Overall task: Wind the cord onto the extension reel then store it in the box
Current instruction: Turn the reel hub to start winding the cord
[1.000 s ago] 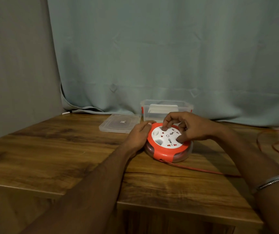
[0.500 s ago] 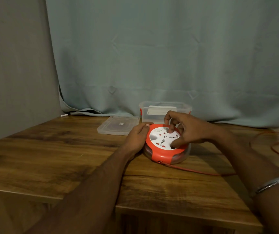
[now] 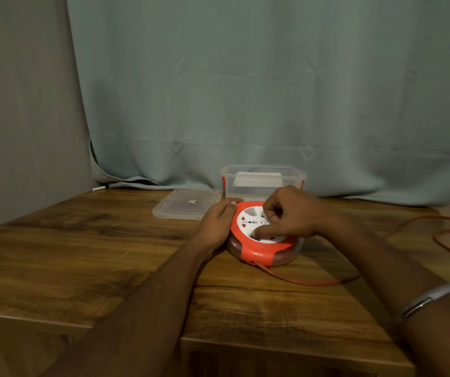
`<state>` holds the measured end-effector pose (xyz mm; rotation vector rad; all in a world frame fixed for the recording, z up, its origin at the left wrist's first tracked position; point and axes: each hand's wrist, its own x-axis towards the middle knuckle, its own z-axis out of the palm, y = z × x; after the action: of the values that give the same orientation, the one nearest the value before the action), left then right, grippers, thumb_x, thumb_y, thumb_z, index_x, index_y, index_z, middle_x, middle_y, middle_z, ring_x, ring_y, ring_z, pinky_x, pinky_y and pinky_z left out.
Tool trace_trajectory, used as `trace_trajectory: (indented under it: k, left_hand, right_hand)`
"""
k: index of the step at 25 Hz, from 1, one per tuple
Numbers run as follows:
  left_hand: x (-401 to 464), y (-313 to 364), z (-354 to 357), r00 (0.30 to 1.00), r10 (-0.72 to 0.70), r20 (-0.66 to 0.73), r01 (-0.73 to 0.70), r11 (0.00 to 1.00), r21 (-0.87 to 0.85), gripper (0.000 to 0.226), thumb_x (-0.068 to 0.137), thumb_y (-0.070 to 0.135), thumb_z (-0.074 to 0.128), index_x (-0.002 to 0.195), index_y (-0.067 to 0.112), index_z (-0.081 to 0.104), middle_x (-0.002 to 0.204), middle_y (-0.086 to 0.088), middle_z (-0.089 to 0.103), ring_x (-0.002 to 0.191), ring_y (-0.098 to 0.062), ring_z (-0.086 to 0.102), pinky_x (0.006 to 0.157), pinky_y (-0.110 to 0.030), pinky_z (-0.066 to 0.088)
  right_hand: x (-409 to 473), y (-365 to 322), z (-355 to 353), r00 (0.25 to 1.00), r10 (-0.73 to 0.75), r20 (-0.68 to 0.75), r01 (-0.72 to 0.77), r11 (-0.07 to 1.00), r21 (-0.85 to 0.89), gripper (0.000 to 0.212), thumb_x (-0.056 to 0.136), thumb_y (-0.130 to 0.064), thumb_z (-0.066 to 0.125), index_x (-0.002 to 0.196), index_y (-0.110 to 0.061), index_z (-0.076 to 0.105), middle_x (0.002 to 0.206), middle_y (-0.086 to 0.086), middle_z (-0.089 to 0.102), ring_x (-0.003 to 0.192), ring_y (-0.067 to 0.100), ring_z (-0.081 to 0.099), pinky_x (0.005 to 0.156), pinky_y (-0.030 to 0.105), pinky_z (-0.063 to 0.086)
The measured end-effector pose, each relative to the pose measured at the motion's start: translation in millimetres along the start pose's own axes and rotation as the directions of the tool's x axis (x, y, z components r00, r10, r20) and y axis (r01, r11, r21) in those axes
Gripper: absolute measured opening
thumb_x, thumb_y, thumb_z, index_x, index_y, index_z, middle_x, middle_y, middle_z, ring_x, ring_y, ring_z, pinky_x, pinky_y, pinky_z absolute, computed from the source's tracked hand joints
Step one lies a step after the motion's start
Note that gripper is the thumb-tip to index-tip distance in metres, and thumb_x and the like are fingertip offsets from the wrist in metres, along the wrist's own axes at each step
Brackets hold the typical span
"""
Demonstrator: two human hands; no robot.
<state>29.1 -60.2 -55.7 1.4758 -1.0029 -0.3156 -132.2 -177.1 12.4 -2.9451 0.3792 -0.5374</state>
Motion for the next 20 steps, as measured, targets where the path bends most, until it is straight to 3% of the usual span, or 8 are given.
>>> trace_trajectory:
  k: [3, 6, 8, 10, 13, 16, 18, 20]
  left_hand:
    - [-1.6, 1.9, 0.0, 1.000, 0.004, 0.012, -0.004, 1.000, -0.016, 0.037, 0.110, 0.029, 0.038, 0.133, 0.014, 0.062, 0.117, -0.010, 0.073, 0.103, -0.024, 0.072, 0.092, -0.041, 0.060]
    - [-1.7, 1.2, 0.4, 1.000, -0.001, 0.006, 0.002, 0.999, -0.036, 0.035, 0.109, 0.027, 0.039, 0.131, 0.015, 0.063, 0.116, -0.011, 0.074, 0.102, -0.026, 0.072, 0.093, -0.042, 0.060]
    - [-1.3, 0.5, 1.0, 1.000, -0.007, 0.005, 0.007, 0.999, -0.038, 0.034, 0.109, 0.028, 0.039, 0.130, 0.017, 0.063, 0.115, -0.010, 0.074, 0.102, -0.026, 0.073, 0.093, -0.045, 0.059]
    - [-1.3, 1.0, 1.2, 1.000, -0.014, 0.012, 0.014, 1.000, -0.025, 0.035, 0.109, 0.029, 0.038, 0.132, 0.017, 0.062, 0.116, -0.010, 0.073, 0.102, -0.025, 0.072, 0.093, -0.045, 0.060]
    - [-1.6, 2.6, 0.1, 1.000, -0.015, 0.019, 0.016, 1.000, -0.011, 0.036, 0.110, 0.030, 0.037, 0.134, 0.018, 0.061, 0.117, -0.008, 0.072, 0.102, -0.022, 0.072, 0.091, -0.041, 0.061]
    - [-3.0, 3.3, 0.0, 1.000, -0.017, 0.026, 0.017, 1.000, -0.016, 0.036, 0.110, 0.031, 0.036, 0.134, 0.020, 0.060, 0.118, -0.006, 0.071, 0.103, -0.021, 0.071, 0.091, -0.039, 0.061]
    - [-3.2, 3.2, 0.3, 1.000, -0.015, 0.026, 0.016, 1.000, -0.014, 0.036, 0.110, 0.031, 0.036, 0.135, 0.020, 0.059, 0.119, -0.007, 0.070, 0.104, -0.021, 0.070, 0.092, -0.040, 0.060]
    - [-3.6, 3.6, 0.3, 1.000, -0.010, 0.025, 0.010, 1.000, -0.029, 0.034, 0.110, 0.030, 0.036, 0.133, 0.020, 0.060, 0.120, -0.008, 0.071, 0.104, -0.023, 0.071, 0.091, -0.040, 0.060]
  right_hand:
    - [2.3, -4.1, 6.3, 0.998, -0.020, -0.055, 0.020, 1.000, 0.006, 0.055, 0.077, -0.057, 0.078, 0.049, -0.016, 0.055, 0.043, -0.007, 0.054, 0.045, 0.007, 0.052, 0.054, 0.033, 0.043]
    - [2.6, -3.9, 3.3, 0.994, -0.059, -0.094, 0.068, 0.994, 0.090, 0.039, 0.079, -0.036, 0.078, 0.053, -0.020, 0.055, 0.048, -0.009, 0.056, 0.050, 0.007, 0.053, 0.057, 0.037, 0.050]
    - [0.5, 0.6, -6.0, 0.989, -0.114, -0.096, 0.130, 0.976, 0.177, 0.022, 0.073, -0.013, 0.078, 0.068, -0.027, 0.061, 0.068, -0.011, 0.066, 0.058, 0.003, 0.058, 0.056, 0.036, 0.051]
    - [-3.5, 5.2, -14.2, 0.994, -0.111, -0.013, 0.110, 0.962, 0.248, 0.038, 0.067, 0.002, 0.077, 0.092, -0.025, 0.067, 0.096, -0.007, 0.072, 0.058, -0.003, 0.058, 0.052, 0.019, 0.044]
    - [-4.0, 13.4, -14.6, 0.992, -0.108, 0.070, 0.086, 0.961, 0.261, 0.057, 0.065, 0.004, 0.081, 0.110, -0.027, 0.064, 0.111, -0.011, 0.073, 0.050, 0.001, 0.051, 0.050, 0.017, 0.043]
    - [-2.9, 17.7, -14.1, 0.989, -0.081, 0.125, 0.050, 0.971, 0.233, 0.062, 0.070, 0.002, 0.082, 0.121, -0.025, 0.058, 0.121, -0.012, 0.073, 0.052, -0.004, 0.055, 0.051, 0.011, 0.042]
    - [-3.2, 20.4, -15.0, 0.990, -0.063, 0.127, 0.031, 0.969, 0.244, 0.063, 0.072, -0.001, 0.084, 0.123, -0.025, 0.055, 0.122, -0.009, 0.072, 0.059, -0.010, 0.059, 0.053, 0.010, 0.043]
    - [-4.9, 19.8, -15.4, 0.993, -0.056, 0.108, 0.026, 0.966, 0.255, 0.066, 0.070, -0.008, 0.089, 0.122, -0.029, 0.053, 0.115, -0.008, 0.071, 0.073, -0.007, 0.064, 0.056, 0.012, 0.047]
